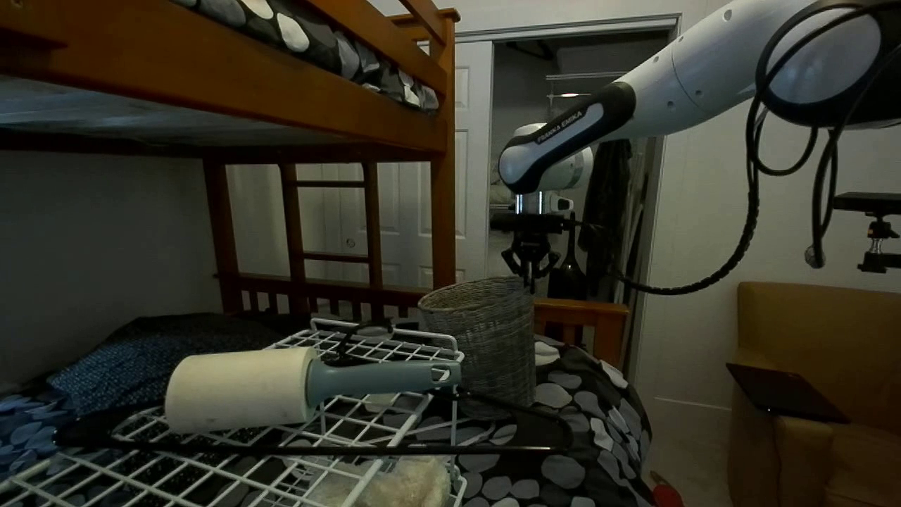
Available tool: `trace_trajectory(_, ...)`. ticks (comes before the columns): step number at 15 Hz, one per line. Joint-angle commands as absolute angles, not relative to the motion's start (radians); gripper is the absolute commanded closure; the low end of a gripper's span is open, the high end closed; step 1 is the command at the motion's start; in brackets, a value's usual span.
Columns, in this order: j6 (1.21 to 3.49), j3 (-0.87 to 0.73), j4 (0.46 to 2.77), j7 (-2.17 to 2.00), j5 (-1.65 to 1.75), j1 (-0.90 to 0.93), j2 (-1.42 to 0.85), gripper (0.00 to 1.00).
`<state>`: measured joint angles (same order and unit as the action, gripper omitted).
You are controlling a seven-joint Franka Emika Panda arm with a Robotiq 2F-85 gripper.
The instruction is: Move the basket to the right
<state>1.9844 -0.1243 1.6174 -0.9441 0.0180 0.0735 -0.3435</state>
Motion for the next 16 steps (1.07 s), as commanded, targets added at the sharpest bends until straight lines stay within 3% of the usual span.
trace_trajectory(1,2.002,-0.134,1.741,-0.964,0.067,0.053,-0.253,0.97)
trace_trajectory(8,1.987,-0.130,1.822,-0.919,0.090,0.025,-0.229,0.97)
trace_trajectory(10,1.986,-0.130,1.826,-0.909,0.100,0.025,-0.231,0.64)
trace_trajectory(16,1.971,-0.110,1.818,-0.845,0.086,0.022,-0.195,0.19)
